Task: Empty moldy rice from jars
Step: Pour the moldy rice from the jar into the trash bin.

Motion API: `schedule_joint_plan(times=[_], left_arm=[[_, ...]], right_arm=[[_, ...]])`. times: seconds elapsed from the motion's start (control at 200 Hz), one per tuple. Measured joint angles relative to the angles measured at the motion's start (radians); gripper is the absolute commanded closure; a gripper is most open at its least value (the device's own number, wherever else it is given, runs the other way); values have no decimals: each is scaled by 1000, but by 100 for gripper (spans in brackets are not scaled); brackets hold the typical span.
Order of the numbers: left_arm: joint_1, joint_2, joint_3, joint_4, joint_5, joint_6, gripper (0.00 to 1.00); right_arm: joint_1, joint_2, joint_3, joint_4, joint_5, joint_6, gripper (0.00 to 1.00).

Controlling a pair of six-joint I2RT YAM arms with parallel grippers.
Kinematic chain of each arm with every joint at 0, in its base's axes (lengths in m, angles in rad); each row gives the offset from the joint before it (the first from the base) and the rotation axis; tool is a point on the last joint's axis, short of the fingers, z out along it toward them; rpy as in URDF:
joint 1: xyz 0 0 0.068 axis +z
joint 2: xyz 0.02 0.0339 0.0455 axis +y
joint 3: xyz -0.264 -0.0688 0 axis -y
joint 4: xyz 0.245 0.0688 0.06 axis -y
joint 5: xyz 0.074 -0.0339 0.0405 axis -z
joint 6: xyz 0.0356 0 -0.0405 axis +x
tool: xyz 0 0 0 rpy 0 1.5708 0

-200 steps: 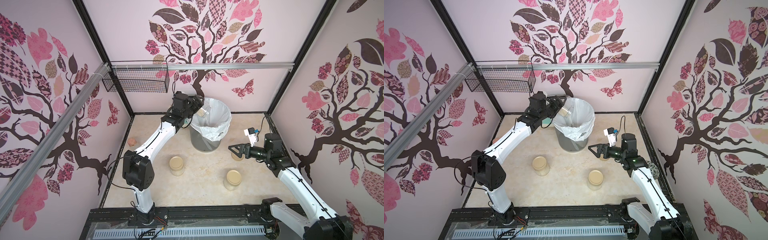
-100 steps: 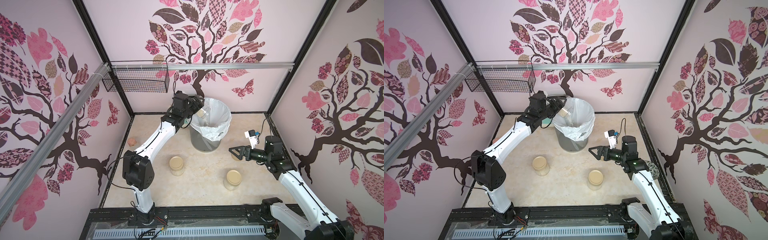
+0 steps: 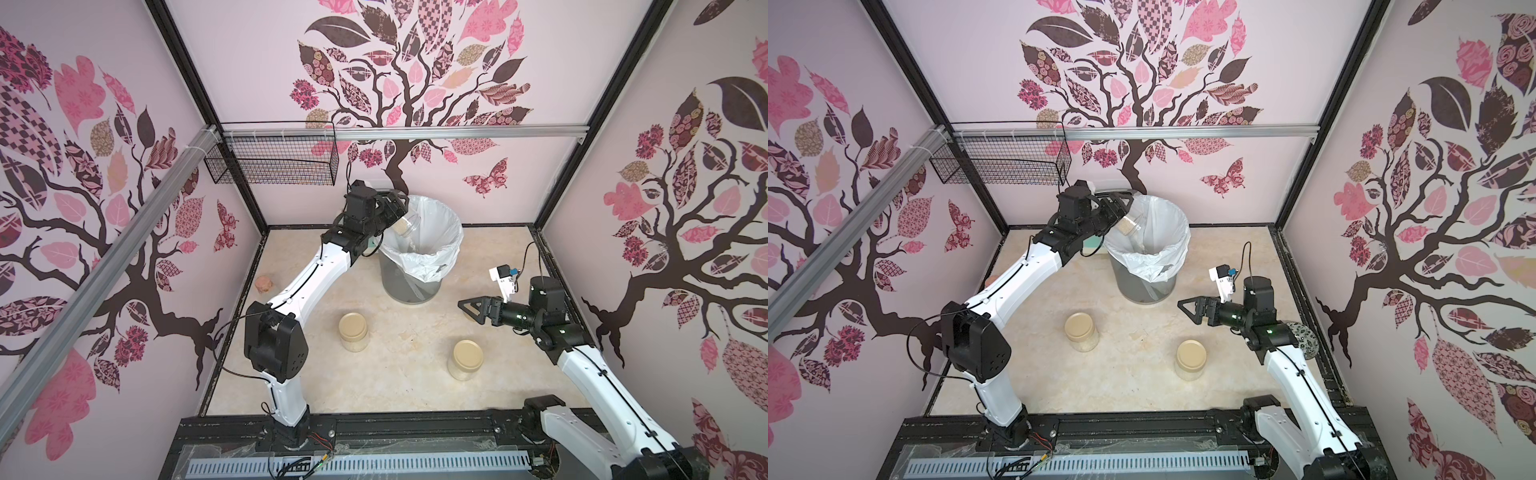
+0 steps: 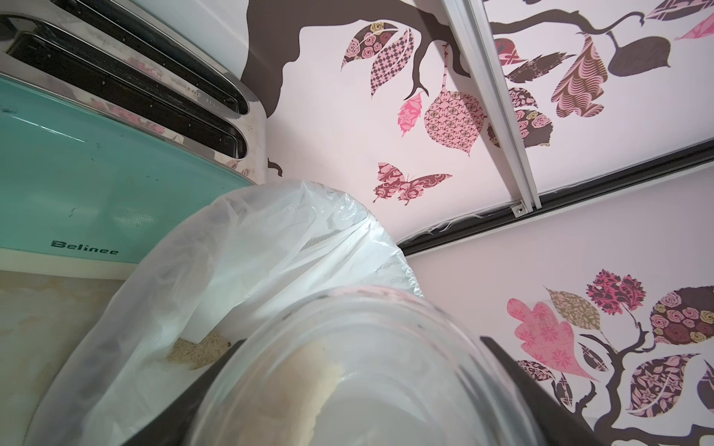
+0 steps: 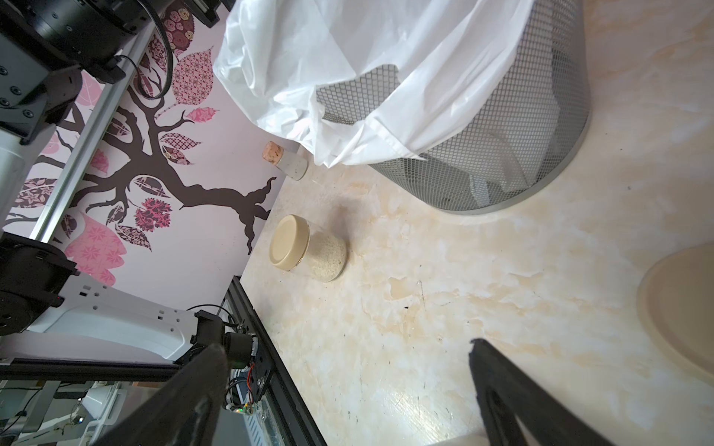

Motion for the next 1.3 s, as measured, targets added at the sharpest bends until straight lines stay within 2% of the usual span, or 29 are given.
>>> schedule_joint_plan(times=[0.55, 0.92, 1.301], left_arm=[[1, -74, 7, -60, -44, 141, 41], [1, -77, 8, -97, -63, 226, 41], [-11, -48, 128, -122, -78, 347, 41]], right_arm=[[0, -24, -12, -14, -10, 7, 1], [0, -38, -13, -15, -11, 12, 1], [0, -51, -13, -19, -10, 30, 1]])
